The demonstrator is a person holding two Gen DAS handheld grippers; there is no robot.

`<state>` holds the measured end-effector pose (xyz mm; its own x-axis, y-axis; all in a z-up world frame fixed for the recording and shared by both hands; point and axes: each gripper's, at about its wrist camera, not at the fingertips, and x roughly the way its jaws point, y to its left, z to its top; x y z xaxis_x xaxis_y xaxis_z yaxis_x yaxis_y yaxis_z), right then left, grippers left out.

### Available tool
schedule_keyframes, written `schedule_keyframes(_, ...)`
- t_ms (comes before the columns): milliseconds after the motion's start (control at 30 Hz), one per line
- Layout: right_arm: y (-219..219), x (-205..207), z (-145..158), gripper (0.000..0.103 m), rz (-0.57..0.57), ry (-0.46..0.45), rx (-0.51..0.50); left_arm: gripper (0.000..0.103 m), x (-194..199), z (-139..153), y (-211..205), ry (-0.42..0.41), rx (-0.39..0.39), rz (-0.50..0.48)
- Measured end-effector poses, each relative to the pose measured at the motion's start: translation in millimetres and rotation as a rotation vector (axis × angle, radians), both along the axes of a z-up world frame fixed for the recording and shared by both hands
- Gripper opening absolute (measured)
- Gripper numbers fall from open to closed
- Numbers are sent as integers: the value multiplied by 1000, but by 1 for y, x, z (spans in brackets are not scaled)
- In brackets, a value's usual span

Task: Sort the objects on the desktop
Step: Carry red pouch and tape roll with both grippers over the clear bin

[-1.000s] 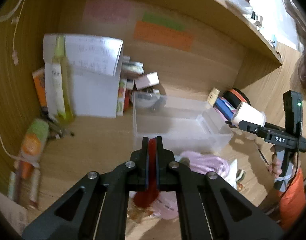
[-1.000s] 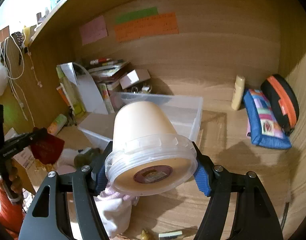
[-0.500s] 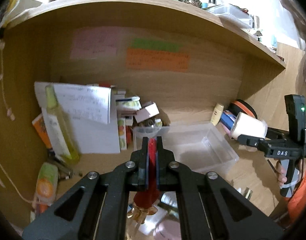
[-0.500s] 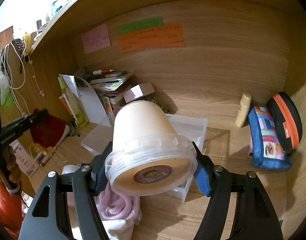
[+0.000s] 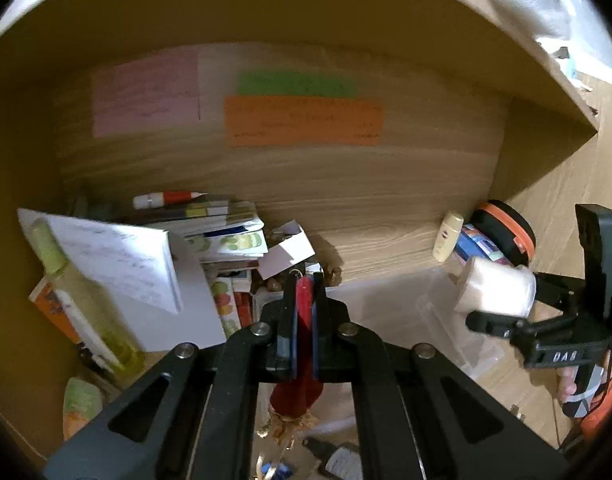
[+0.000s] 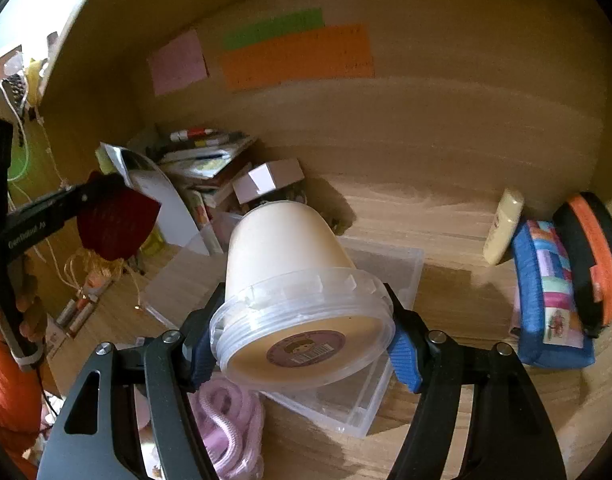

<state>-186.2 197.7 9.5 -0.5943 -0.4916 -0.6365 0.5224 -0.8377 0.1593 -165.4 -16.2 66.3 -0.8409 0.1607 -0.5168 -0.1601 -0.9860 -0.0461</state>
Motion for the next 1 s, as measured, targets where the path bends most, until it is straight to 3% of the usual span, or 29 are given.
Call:
schedule_keyframes(300, -19, -28, -30, 67, 35, -70, 66, 3, -43, -27, 13, -78, -28, -30)
schedule_keyframes(667, -33, -47, -57, 67, 81, -144, 178, 3, -86, -84, 24, -271, -99, -44)
schedule_keyframes(1000, -49, -52, -63, 67, 109, -155, 257, 5, -94, -93, 25, -347, -91, -84)
